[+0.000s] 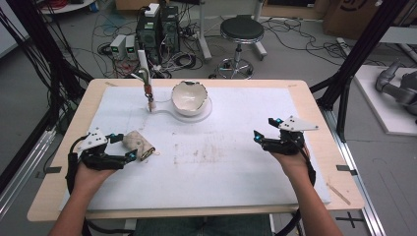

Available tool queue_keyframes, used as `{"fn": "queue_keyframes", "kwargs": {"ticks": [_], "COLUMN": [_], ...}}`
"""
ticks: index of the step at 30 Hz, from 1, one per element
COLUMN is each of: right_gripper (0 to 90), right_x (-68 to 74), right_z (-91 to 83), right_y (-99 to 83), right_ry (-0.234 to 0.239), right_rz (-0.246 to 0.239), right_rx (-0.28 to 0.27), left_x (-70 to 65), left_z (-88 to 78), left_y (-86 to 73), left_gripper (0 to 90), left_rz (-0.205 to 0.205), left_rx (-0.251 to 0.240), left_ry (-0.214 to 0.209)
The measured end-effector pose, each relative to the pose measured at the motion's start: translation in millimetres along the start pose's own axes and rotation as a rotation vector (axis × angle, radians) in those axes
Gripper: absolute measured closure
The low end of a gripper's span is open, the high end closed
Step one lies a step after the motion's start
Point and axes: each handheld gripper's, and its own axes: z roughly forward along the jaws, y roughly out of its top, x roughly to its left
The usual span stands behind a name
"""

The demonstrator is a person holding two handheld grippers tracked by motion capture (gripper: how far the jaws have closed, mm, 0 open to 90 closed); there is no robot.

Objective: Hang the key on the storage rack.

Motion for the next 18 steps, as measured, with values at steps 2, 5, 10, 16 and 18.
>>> {"fn": "queue_keyframes", "kwargs": {"ticks": [2,5,10,16,18], "right_gripper": [26.2,25.1,21.6,19.9,19.9], "right_x": [-0.3,-2.5,-7.9,-18.0,-21.2], "right_z": [-2.0,-6.0,-13.4,-23.6,-25.2], "right_y": [-5.1,-12.7,-25.3,-40.8,-44.6], "right_ry": [0.002,0.000,-0.020,-0.043,-0.048], "right_rz": [0.007,0.024,0.050,0.081,0.093], "right_rx": [-0.005,-0.007,0.014,0.001,0.004], "left_x": [-0.2,0.4,1.8,2.7,1.8], "left_z": [1.0,2.3,4.7,7.9,9.7], "left_y": [0.9,2.1,3.8,7.3,8.1], "left_gripper": [16.4,16.4,16.4,16.4,16.4], "left_rz": [0.003,0.003,0.004,0.002,0.001], "left_rx": [-0.004,-0.006,-0.017,-0.031,-0.035], "left_ry": [-0.002,-0.001,-0.001,0.001,-0.003]}}
